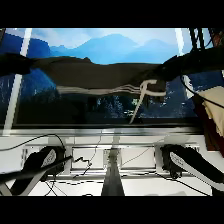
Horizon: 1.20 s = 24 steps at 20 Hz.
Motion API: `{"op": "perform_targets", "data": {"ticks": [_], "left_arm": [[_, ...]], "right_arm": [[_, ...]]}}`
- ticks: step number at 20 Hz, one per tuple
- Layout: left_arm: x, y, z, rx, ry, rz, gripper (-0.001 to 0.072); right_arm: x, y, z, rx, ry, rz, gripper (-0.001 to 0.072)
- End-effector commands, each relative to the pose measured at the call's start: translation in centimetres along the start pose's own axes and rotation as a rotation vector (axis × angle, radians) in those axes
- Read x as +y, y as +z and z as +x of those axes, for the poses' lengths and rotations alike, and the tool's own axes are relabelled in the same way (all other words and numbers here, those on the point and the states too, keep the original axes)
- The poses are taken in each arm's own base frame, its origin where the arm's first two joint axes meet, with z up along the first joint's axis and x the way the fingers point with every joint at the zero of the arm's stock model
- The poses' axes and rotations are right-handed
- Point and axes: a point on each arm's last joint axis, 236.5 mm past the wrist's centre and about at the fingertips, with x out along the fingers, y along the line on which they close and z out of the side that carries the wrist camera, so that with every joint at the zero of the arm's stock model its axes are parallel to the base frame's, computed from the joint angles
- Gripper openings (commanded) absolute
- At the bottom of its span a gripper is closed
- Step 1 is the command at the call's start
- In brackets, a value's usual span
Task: Fold the clothes and pants, and hang the long-sleeved shirts on hangers.
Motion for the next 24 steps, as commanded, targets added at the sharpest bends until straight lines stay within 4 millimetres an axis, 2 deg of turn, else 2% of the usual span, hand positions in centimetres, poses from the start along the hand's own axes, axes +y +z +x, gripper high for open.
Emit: {"op": "perform_targets", "data": {"ticks": [1,2,3,4,5,6,8,10,11,13,16,17,18,19,20,22,24], "left_arm": [[-1.1,0.2,-5.1,-0.087,0.074,0.051,0.0008],[-1.5,0.7,-6.3,-0.130,0.088,0.045,0.0008],[-1.7,1.1,-7.1,-0.167,0.097,0.011,0.0007],[-1.7,1.2,-7.2,-0.173,0.096,-0.018,0.0007],[-1.5,0.9,-6.4,-0.156,0.084,-0.049,0.0007],[-1.4,0.2,-4.7,-0.119,0.058,-0.078,0.0008],[-0.3,-1.8,0.5,-0.044,0.012,-0.155,0.0008],[1.5,-3.1,6.9,-0.036,-0.009,-0.268,0.0009],[1.9,-3.1,10.0,-0.061,-0.045,-0.362,0.0009],[1.9,-2.6,15.5,-0.101,-0.111,-0.552,0.0009],[2.1,-2.4,22.3,-0.146,-0.127,-0.779,0.0021],[2.1,-2.9,24.1,-0.146,-0.117,-0.822,0.0195],[2.0,-3.6,25.4,-0.130,-0.108,-0.840,0.0540],[1.8,-4.2,26.0,-0.111,-0.107,-0.841,0.0693],[1.6,-4.7,26.3,-0.094,-0.111,-0.826,0.0693],[1.7,-4.7,25.9,-0.094,-0.112,-0.725,0.0693],[1.1,-5.3,25.1,-0.051,-0.162,-0.638,0.0693]], "right_arm": [[7.7,-0.6,-3.0,-0.032,0.256,-0.063,0.0020],[9.3,0.2,-3.8,-0.086,0.312,-0.108,0.0021],[10.1,1.0,-4.0,-0.130,0.345,-0.128,0.0021],[9.6,1.6,-3.3,-0.151,0.344,-0.108,0.0020],[8.6,1.7,-1.7,-0.156,0.336,-0.066,0.0020],[7.3,1.5,0.6,-0.149,0.331,-0.017,0.0020],[3.6,0.4,6.0,-0.114,0.288,0.100,0.0020],[-2.1,-0.4,11.1,-0.099,0.140,0.166,0.0020],[-4.8,0.0,12.9,-0.117,0.066,0.184,0.0022],[-9.6,2.1,15.2,-0.219,-0.061,0.226,0.0022],[-15.9,4.9,15.9,-0.390,-0.247,0.260,0.0024],[-17.3,5.3,15.7,-0.423,-0.287,0.269,0.0043],[-18.2,5.3,15.3,-0.437,-0.304,0.293,0.0116],[-19.2,5.1,14.7,-0.451,-0.313,0.342,0.0273],[-20.4,4.5,14.2,-0.458,-0.315,0.423,0.0344],[-22.5,2.0,13.3,-0.423,-0.301,0.571,0.0352],[-22.6,-2.0,13.3,-0.289,-0.240,0.654,0.0351]]}}
